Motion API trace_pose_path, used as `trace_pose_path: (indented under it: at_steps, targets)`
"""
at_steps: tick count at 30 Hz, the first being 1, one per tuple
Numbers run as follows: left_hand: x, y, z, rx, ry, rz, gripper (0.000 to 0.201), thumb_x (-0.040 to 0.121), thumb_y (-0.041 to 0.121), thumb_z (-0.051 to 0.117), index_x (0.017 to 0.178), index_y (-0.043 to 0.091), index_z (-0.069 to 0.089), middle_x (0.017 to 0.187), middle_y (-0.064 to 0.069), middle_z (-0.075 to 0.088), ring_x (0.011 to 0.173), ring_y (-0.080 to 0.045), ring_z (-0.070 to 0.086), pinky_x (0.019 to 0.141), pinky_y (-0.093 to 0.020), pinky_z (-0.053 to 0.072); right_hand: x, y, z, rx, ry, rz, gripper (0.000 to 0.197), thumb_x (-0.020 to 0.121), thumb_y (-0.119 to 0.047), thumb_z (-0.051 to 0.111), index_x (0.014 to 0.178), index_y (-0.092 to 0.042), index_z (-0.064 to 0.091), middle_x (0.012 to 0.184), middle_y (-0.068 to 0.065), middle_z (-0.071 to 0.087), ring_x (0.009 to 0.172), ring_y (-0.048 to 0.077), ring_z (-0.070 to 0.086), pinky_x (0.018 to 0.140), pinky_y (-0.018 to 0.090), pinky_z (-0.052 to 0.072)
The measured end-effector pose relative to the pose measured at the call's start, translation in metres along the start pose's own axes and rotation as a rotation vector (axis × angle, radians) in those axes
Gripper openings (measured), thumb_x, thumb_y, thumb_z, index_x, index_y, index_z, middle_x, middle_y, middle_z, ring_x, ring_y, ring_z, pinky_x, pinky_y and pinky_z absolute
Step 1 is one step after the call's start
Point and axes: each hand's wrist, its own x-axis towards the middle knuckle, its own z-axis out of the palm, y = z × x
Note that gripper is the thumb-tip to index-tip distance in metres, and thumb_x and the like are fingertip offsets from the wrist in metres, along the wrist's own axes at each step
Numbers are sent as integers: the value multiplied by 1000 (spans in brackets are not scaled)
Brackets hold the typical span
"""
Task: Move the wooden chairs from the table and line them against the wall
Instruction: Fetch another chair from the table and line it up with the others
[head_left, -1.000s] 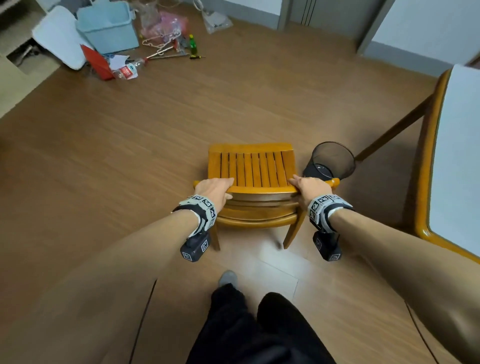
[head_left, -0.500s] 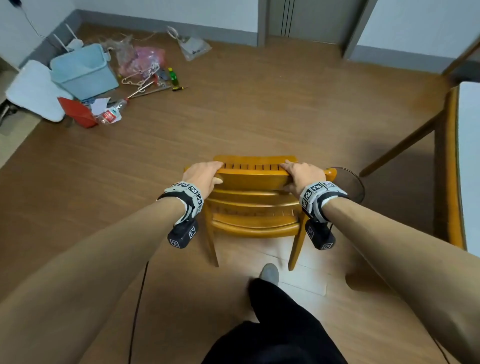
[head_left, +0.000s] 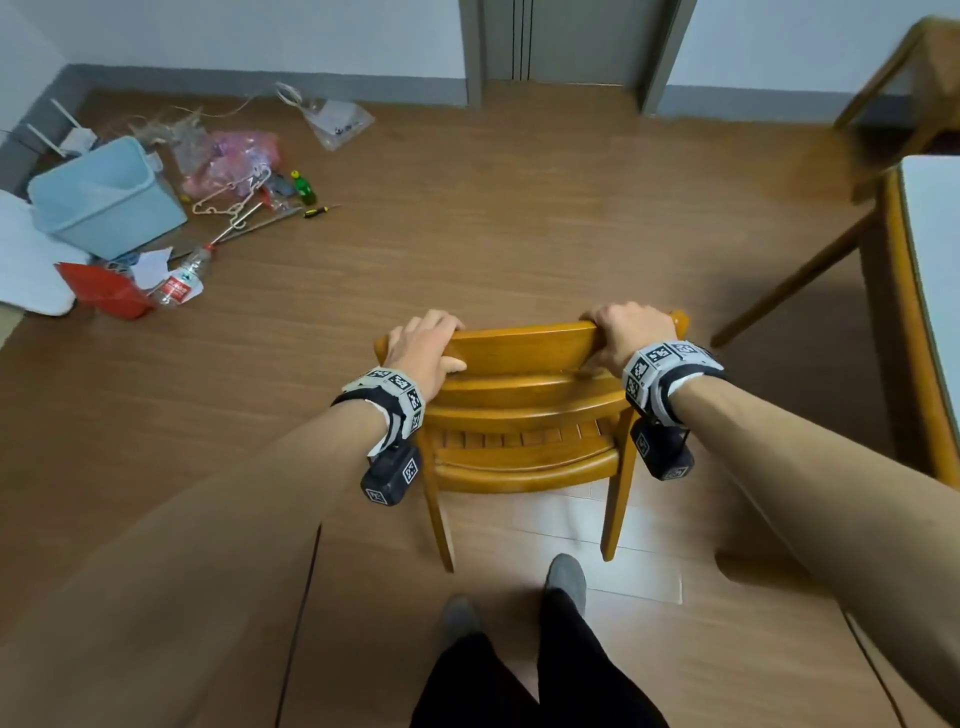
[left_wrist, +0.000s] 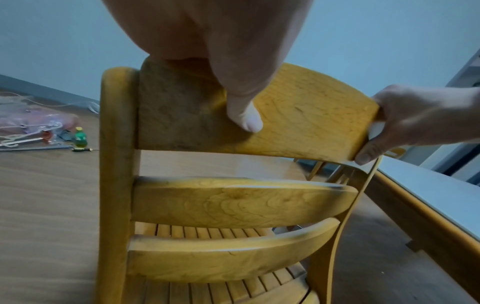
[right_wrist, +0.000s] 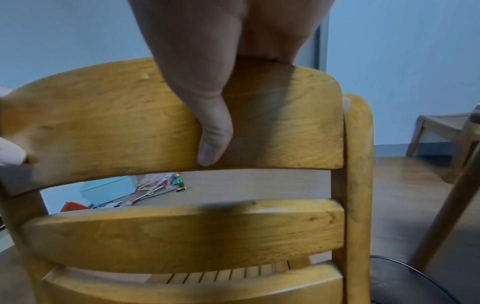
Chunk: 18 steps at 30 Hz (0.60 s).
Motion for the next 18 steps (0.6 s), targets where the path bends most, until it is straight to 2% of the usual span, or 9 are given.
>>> trace_pose_path:
  at_steps: [5,7,10,12,15,18]
  targets:
    - [9,-24,2,65,-5,75,37,92,23,67,126,23,52,132,1,54,119,-23,48,103,-40,31,-24,-22,18,30,37,98,37,79,-43,78,108,-29,61,101,3,70,92,31,66,76,39,54]
    - [13,-39,-1,119,-33,120,31,93,26,65,122,23,54,123,1,59,113,-22,50,101,-37,32,-33,-39,30,65,47,115,33,80,-46,77,104,-29,61,99,2,70,91,31,67,77,40,55]
    - [13,-67,-5,154,-49,155,24,91,37,66,108,22,57,105,2,62,98,-20,51,92,-34,34,-38,-70,51,115,64,100,28,83,-42,75,104,-31,62,99,-2,69,91,28,67,77,39,53]
    - [13,-84,-8,159,-41,157,21,90,37,66,102,23,57,100,2,62,96,-20,51,90,-34,33,-33,-88,59,120,67,90,24,84,-39,73,104,-31,61,95,-3,69,87,26,66,75,38,54]
    - [11,-99,-10,153,-58,140,18,91,38,65,99,23,58,98,4,62,96,-20,52,88,-33,32,-20,-102,65,108,52,109,19,85,-36,71,99,-30,61,90,-4,67,79,23,63,71,37,54]
    - [6,-101,-4,172,-105,96,19,93,39,65,106,26,60,104,5,63,101,-20,53,89,-34,35,-7,-107,71,68,4,140,14,86,-37,69,98,-31,64,89,-2,67,81,25,63,74,38,55]
